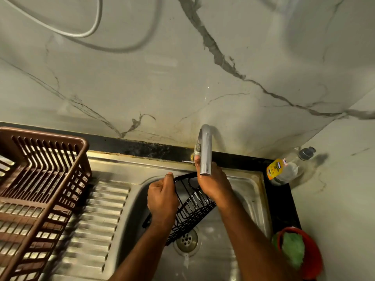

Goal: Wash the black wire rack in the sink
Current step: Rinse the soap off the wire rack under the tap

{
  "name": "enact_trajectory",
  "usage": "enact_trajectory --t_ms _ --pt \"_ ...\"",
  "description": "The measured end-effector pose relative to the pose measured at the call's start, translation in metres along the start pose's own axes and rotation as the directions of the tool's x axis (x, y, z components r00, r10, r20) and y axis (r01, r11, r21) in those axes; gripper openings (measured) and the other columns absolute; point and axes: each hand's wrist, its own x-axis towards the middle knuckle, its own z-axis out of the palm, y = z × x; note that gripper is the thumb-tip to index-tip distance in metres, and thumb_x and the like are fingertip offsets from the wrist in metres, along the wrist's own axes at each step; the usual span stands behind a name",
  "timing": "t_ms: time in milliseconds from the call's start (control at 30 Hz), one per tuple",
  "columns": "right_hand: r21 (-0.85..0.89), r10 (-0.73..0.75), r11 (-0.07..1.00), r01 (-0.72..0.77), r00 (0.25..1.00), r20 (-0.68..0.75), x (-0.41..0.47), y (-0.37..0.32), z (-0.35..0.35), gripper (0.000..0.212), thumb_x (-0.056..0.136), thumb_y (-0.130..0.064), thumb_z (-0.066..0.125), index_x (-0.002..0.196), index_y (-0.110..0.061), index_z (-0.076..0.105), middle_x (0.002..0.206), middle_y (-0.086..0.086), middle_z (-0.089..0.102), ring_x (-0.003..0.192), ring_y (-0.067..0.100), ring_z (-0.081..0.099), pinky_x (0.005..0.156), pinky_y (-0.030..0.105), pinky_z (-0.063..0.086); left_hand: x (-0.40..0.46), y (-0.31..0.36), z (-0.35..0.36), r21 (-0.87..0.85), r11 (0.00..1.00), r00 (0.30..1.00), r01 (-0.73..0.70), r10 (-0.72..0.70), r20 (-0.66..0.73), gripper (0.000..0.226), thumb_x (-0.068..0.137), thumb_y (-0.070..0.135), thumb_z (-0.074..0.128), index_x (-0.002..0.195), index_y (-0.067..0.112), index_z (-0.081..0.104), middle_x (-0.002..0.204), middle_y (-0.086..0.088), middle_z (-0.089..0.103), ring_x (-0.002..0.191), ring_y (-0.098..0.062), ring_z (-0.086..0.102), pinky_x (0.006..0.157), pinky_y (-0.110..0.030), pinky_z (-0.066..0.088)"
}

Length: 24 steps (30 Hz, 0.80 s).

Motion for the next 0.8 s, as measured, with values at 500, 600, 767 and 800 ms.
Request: enact_trajectory --t_ms 500,600,767,800 --pt "-0.1 0.031 0.994 -0.045 0.991 -0.133 0.002 0.001 0.015 0.098 0.087 -0.077 0.031 0.15 -0.001 0.035 0.151 0.023 0.042 0.139 0.035 0.042 0.116 0.047 0.037 0.014 -0.008 -0.007 -0.113 0.993 0.999 0.019 -0.024 -0.046 0.034 0.104 0.013 0.047 0.077 -0.003 0.059 0.053 0.009 0.058 0.046 -0.013 0.051 0.043 -0.031 0.044" --pt "-0.046 0.041 0.998 -0.046 0.993 -0.107 -0.005 -0.003 0.015 0.094 0.089 -0.077 0.032 0.145 -0.002 0.043 0.143 0.02 0.049 0.128 0.034 0.051 0.107 0.047 0.047 0.014 -0.013 -0.01 -0.157 0.987 0.998 0.014 -0.024 -0.061 0.038 0.104 0.015 0.047 0.075 -0.008 0.057 0.051 0.004 0.052 0.047 -0.018 0.048 0.048 -0.031 0.04" --pt "-0.272 -0.131 0.956 0.105 0.988 -0.08 -0.067 -0.038 0.036 0.097 0.093 -0.076 0.006 0.159 -0.004 0.016 0.162 0.026 0.023 0.151 0.038 0.018 0.125 0.051 0.012 0.003 -0.018 -0.002 -0.098 0.995 0.998 -0.026 0.021 -0.057 0.043 0.106 0.029 0.053 0.067 0.016 0.068 0.057 -0.007 0.066 0.057 -0.025 0.062 0.06 -0.041 0.051" --pt "-0.288 -0.167 0.947 0.142 0.984 -0.065 -0.078 -0.042 0.042 0.098 0.092 -0.075 0.001 0.159 -0.004 0.009 0.165 0.025 0.015 0.153 0.038 0.011 0.125 0.051 0.007 0.0 -0.019 0.001 -0.125 0.992 0.999 -0.004 -0.002 -0.049 0.035 0.105 0.028 0.054 0.075 0.021 0.071 0.066 -0.002 0.072 0.067 -0.024 0.069 0.069 -0.041 0.056"
